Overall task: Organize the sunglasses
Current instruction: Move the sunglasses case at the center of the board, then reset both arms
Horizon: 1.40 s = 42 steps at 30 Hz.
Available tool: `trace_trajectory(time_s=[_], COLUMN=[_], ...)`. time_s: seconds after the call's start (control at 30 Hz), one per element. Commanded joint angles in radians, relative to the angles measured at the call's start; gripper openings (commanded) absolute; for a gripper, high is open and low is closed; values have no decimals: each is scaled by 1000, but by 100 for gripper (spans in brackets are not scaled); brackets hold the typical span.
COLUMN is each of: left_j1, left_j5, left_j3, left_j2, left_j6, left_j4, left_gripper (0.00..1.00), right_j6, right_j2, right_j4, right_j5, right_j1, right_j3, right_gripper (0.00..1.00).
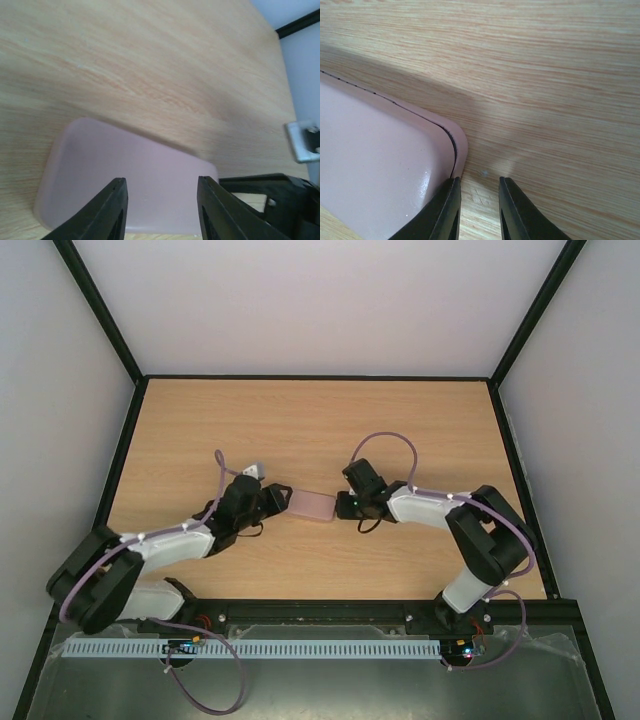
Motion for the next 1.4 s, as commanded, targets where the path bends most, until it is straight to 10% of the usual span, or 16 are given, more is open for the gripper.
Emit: trace_trajectory(time_s=[0.0,0.53,0.77,0.97,1.37], left_j1=[13,172,286,389,491], left_j5=[-27,16,19,13,-276], left_j3=[27,2,17,33,-30], left_j2=[-111,-324,-384,-389,-335], left_j6=[28,87,150,204,363], left_j4=[-103,-225,-262,-308,-175], left_gripper=[44,55,99,99,99], right_j6=[0,-34,-57,-57,-183], right_j2=[30,60,-198,-380,-635], right_j4=[-16,-55,-173,-202,193], right_j5=[-9,44,199,382,595], right_j1=[-3,-5,-17,-80,-303], right_j3=[50,135,64,-14,-340], right_gripper=[23,26,48,100,99])
